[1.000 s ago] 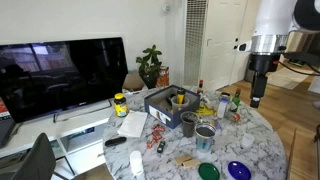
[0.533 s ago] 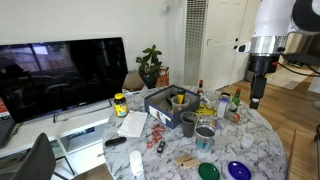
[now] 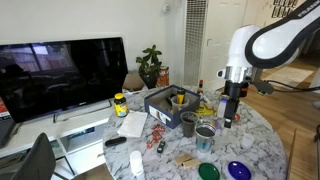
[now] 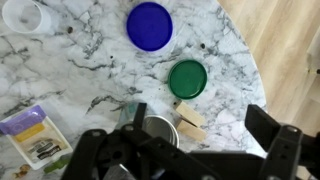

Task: Put the green lid on top of the blue lid then stack them up together

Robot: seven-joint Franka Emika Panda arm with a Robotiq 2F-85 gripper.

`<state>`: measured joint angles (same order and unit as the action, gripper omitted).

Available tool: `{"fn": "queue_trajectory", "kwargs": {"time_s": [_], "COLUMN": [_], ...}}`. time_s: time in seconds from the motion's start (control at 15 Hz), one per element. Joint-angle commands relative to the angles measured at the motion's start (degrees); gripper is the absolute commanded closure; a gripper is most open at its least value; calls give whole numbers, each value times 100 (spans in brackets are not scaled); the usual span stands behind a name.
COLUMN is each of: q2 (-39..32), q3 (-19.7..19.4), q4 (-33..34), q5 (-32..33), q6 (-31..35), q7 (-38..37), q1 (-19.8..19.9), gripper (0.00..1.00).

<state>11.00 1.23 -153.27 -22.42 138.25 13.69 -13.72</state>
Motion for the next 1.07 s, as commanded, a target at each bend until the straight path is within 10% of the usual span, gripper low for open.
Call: {"fn": "queue_trajectory", "kwargs": {"time_s": [0.0, 0.53, 1.0], "q2": [-268, -662, -1125], "q3": [140, 188, 545], "q4": [92, 331, 58], "q5": [-133, -209, -1739], "q6": [82, 151, 603], "q7": [129, 218, 1478], "q1": [121, 153, 30], "gripper": [0, 0, 0]}}
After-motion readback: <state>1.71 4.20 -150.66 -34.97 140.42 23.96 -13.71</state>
